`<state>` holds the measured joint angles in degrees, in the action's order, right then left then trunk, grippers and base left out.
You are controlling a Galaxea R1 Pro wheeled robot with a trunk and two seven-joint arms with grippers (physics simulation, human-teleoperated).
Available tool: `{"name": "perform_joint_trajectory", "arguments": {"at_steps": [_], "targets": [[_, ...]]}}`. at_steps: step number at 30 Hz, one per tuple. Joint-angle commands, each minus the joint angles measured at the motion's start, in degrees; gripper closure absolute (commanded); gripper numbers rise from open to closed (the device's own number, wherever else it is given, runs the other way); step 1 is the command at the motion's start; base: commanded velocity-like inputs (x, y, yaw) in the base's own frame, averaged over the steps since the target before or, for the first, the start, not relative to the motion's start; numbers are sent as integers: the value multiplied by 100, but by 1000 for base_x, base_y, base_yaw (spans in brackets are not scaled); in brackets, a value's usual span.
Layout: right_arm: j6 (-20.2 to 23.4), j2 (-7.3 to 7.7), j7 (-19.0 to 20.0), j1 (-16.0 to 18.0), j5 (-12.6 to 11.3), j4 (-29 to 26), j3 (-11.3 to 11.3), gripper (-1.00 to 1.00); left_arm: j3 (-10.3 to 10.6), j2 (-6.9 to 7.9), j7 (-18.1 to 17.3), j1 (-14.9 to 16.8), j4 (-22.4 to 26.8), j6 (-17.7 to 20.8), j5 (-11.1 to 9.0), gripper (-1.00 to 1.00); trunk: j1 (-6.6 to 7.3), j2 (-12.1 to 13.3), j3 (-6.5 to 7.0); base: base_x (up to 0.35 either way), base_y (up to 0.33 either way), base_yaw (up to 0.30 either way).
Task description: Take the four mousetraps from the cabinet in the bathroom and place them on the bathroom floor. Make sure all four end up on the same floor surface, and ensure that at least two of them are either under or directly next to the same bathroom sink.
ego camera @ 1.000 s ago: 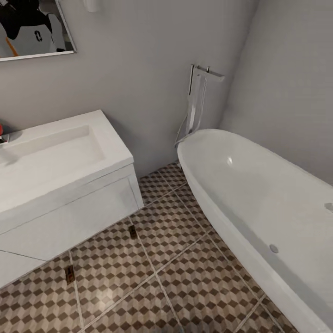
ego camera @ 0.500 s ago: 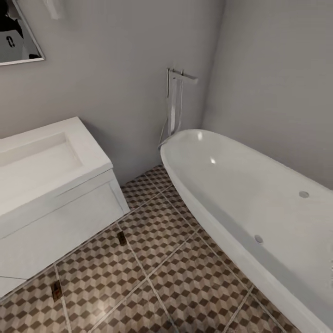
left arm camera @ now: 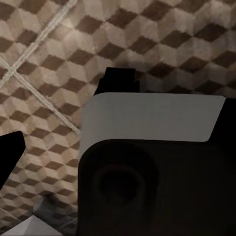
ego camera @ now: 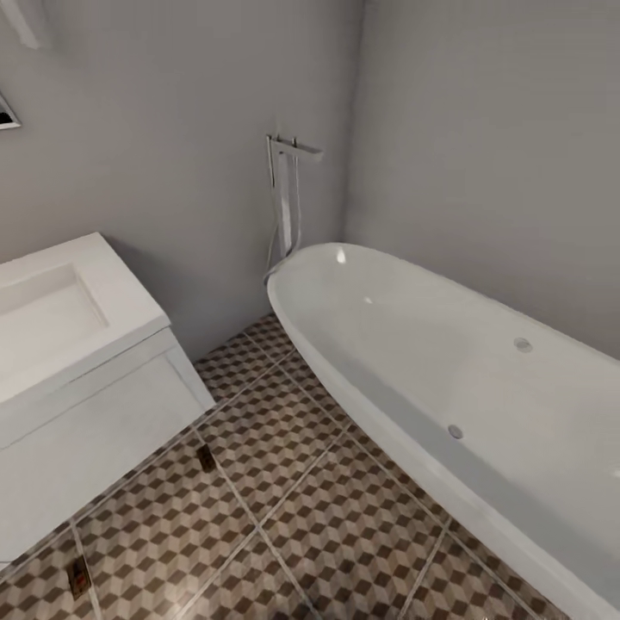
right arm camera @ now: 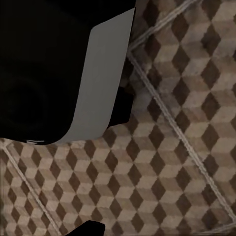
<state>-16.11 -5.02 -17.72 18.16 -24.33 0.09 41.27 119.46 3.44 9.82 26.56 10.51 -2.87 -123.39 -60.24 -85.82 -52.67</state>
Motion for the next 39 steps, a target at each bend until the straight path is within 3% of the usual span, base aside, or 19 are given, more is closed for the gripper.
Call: {"name": "perform_joint_trajectory", "arguments": {"at_steps": [1, 15, 39], "targets": [[-17, 0, -12, 3, -53, 5, 46, -100, 42, 21, 38, 8, 28, -30, -34, -100, 0, -2, 3, 0, 0, -232], [-14, -16, -12, 3, -53, 1, 45, -100, 42, 277, 40, 8, 41, -21, -36, -100, 0, -2, 89, 0, 0, -232], [-21, 7, -12, 3, -29, 0, 40, -100, 42, 297, 36, 8, 44, -30, -36, -100, 0, -2, 236, 0, 0, -232]]}}
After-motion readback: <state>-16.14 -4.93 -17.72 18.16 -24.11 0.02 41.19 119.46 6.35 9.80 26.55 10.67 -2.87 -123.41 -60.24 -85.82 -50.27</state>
